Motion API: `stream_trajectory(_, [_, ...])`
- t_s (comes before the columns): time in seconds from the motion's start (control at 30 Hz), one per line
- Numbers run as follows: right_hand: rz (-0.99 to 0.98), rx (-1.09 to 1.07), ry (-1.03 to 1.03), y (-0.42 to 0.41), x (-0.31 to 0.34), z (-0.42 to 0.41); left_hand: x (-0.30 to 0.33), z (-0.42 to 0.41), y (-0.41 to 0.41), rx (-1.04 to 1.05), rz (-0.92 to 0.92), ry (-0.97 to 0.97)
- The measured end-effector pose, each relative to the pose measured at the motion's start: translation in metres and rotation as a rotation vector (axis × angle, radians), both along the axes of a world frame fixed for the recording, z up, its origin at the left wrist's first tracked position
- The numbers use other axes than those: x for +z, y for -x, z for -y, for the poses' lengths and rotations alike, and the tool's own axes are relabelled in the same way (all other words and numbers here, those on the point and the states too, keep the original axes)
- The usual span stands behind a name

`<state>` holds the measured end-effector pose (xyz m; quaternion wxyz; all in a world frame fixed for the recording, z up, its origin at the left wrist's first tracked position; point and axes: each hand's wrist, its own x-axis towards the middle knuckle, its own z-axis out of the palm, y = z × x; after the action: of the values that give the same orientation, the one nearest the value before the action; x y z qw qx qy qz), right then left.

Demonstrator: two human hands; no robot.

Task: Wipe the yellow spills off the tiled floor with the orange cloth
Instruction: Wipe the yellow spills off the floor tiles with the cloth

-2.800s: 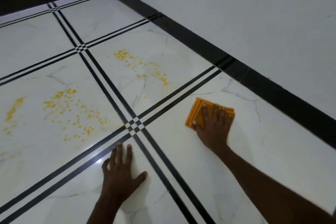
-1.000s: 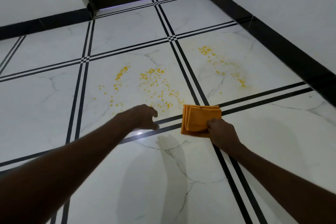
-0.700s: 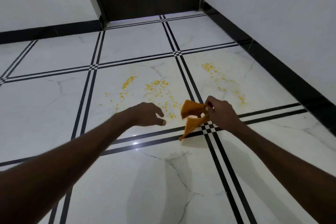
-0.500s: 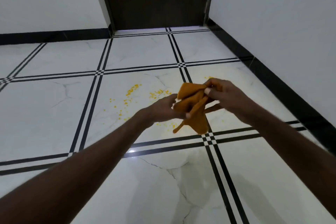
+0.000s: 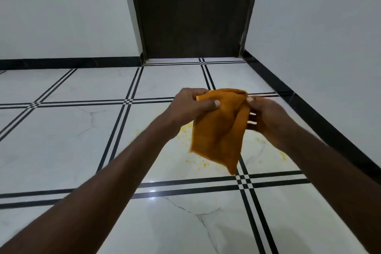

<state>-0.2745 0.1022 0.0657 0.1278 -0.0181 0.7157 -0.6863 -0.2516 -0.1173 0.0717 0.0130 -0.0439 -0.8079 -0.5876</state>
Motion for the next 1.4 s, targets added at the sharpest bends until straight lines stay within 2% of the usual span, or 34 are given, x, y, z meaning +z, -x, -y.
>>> stream_trajectory(0.13, [0.182,0.204,0.112,-0.009,-0.013,0.01,0.019,0.004,-0.006,-0.022,0.003,0.125])
stream_trajectory(0.23, [0.134,0.216,0.0,-0.014,-0.013,0.014,0.024,0.014,-0.005,-0.001,-0.001,0.132])
stream_trajectory(0.3, [0.115,0.147,0.01,-0.013,-0.013,0.015,0.01,0.024,-0.003,0.042,0.095,-0.036])
stream_trajectory(0.37, [0.147,0.076,0.074,-0.016,-0.011,0.019,-0.023,0.031,-0.005,-0.029,0.379,-0.343])
stream_trajectory(0.4, [0.173,0.042,0.072,-0.016,-0.012,0.02,-0.041,0.032,-0.01,-0.044,0.49,-0.432])
stream_trajectory(0.43, [0.202,0.02,0.037,-0.016,-0.016,0.021,-0.054,0.031,-0.015,0.003,0.551,-0.44])
stream_trajectory(0.57, [0.322,-0.005,-0.127,-0.015,-0.036,0.017,-0.072,0.027,-0.017,0.235,0.474,-0.279])
stream_trajectory(0.7, [0.369,-0.095,-0.115,-0.015,-0.045,0.012,-0.07,0.014,-0.026,0.293,0.327,-0.162])
stream_trajectory(0.8, [0.283,-0.152,-0.116,-0.011,-0.045,0.011,-0.073,0.006,-0.035,0.291,0.257,-0.163])
stream_trajectory(0.87, [0.18,-0.102,-0.147,-0.01,-0.044,0.01,-0.073,0.007,-0.039,0.3,0.212,-0.193])
stream_trajectory(1.0, [-0.011,0.105,-0.323,-0.016,-0.038,0.01,-0.066,0.017,-0.043,0.331,0.133,-0.178])
stream_trajectory(1.1, [-0.18,0.12,-0.456,-0.02,-0.037,0.017,-0.062,0.024,-0.045,0.37,0.091,-0.139])
stream_trajectory(1.23, [-0.42,0.133,-0.648,-0.02,-0.039,0.029,-0.064,0.023,-0.056,0.439,0.051,-0.005])
stream_trajectory(1.4, [-0.504,0.187,-0.749,-0.022,-0.041,0.045,-0.064,0.038,-0.067,0.476,0.013,0.137])
